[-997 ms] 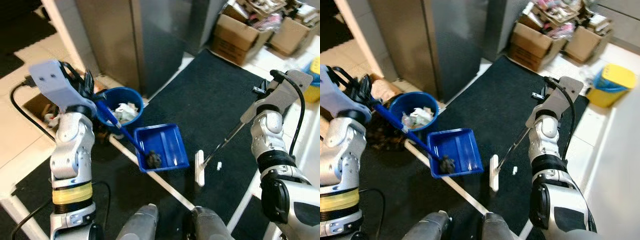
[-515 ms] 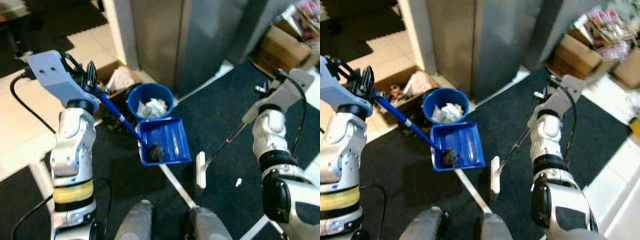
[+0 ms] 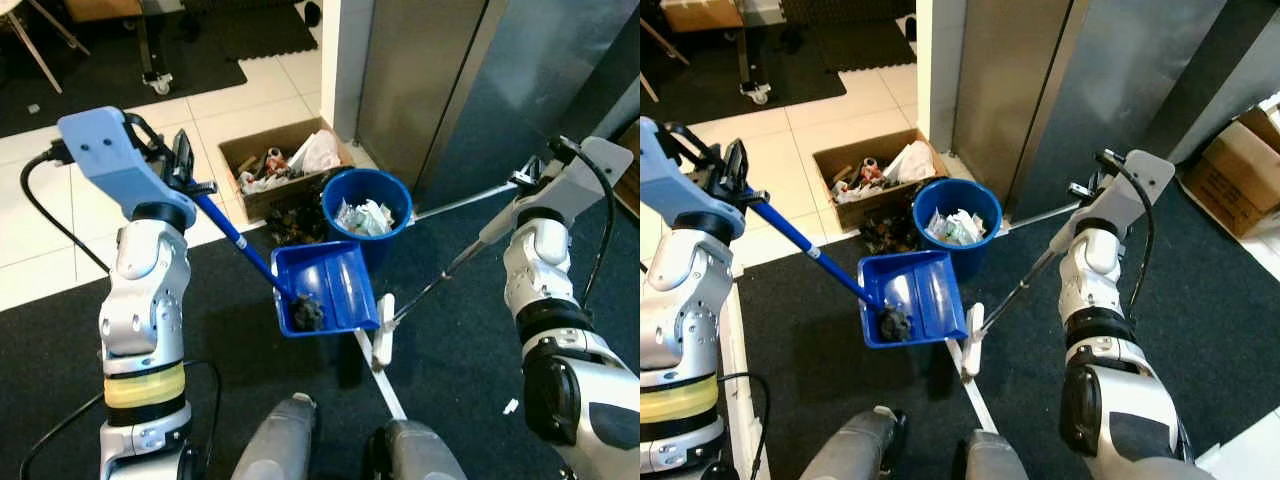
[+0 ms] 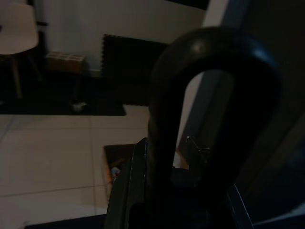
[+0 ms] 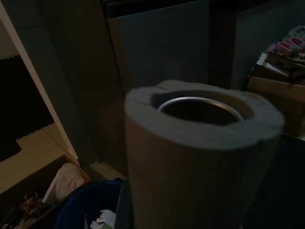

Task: Sweep floor

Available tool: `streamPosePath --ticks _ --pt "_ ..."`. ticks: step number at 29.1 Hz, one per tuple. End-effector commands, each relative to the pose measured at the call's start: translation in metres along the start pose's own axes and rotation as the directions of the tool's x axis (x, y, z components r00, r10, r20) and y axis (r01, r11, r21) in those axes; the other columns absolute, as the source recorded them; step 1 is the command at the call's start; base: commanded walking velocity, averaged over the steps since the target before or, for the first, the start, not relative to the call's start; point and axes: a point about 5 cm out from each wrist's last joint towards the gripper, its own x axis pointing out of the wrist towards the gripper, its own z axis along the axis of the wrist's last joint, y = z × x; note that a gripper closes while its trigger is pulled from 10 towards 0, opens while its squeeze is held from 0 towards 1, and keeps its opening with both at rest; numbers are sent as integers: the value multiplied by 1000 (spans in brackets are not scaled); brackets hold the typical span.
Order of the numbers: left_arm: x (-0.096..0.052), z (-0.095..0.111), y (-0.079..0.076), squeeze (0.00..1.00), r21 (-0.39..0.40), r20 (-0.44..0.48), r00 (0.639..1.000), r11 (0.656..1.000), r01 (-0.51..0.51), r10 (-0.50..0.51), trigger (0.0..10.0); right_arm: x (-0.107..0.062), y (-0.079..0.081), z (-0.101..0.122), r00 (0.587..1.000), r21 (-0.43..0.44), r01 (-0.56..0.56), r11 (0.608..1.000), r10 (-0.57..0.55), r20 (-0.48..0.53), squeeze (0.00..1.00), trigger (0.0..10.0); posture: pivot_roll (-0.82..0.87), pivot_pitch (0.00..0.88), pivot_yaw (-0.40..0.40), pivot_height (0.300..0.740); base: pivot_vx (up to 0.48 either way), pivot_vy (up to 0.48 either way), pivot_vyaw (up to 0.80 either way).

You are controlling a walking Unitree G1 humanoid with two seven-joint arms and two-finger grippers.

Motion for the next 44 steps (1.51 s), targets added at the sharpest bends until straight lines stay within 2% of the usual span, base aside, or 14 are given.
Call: streamPosePath --ticks 1,9,15,19,22,25,27,28,29,30,32,35,40,44 --pt "4 13 -4 0 24 46 998 999 41 -42 10000 3 -1 7 1000 23 15 1000 -16 25 0 10000 66 0 -64 740 0 0 0" --pt "4 16 -4 0 36 51 997 998 49 -51 10000 3 -1 6 1000 42 23 999 -23 8 0 10000 67 0 -64 740 0 0 -448" --pt "5 18 -8 0 38 57 996 997 60 -62 10000 3 0 7 1000 25 12 1000 -12 18 0 10000 66 0 -65 740 0 0 -487" --pt "8 32 -12 0 62 104 992 996 70 -76 10000 4 1 8 1000 24 8 1000 -9 22 0 10000 66 0 -65 740 0 0 0" --pt "9 51 -20 0 71 156 981 992 105 -115 10000 6 8 16 998 39 -19 999 17 53 0 10000 71 0 -67 740 0 0 0" --pt "10 60 -23 0 75 181 975 990 119 -131 10000 7 12 21 997 51 -32 998 28 70 0 10000 72 0 -66 740 0 0 0" --pt "11 77 -25 0 80 227 963 988 134 -149 10000 9 22 33 992 64 -67 996 60 114 0 10000 74 0 -62 740 0 0 0" --pt "11 77 -25 0 80 227 963 988 134 -149 10000 9 22 33 992 64 -67 996 60 114 0 10000 74 0 -62 740 0 0 0" --pt "12 87 -25 0 89 250 956 987 137 -155 10000 10 29 42 985 67 -96 993 85 148 0 10000 74 0 -62 740 0 0 0" --pt "12 87 -25 0 89 250 956 987 137 -155 10000 10 29 42 985 67 -96 993 85 148 0 10000 74 0 -62 740 0 0 0" --pt "14 100 -19 0 115 271 950 985 130 -157 10000 12 44 56 971 68 -153 986 138 196 0 10000 77 0 -59 740 0 0 0" --pt "15 109 -9 0 134 286 949 986 97 -132 10000 11 59 64 954 56 -212 976 194 227 0 10000 84 0 -63 740 0 0 0" --pt "13 114 -6 0 145 309 945 987 67 -109 10000 10 61 65 953 60 -218 974 200 227 0 10000 94 0 -74 740 0 0 0" --pt "13 119 -6 0 172 333 936 984 55 -110 10000 9 61 64 953 61 -220 974 201 225 0 10000 94 0 -71 740 412 0 0"
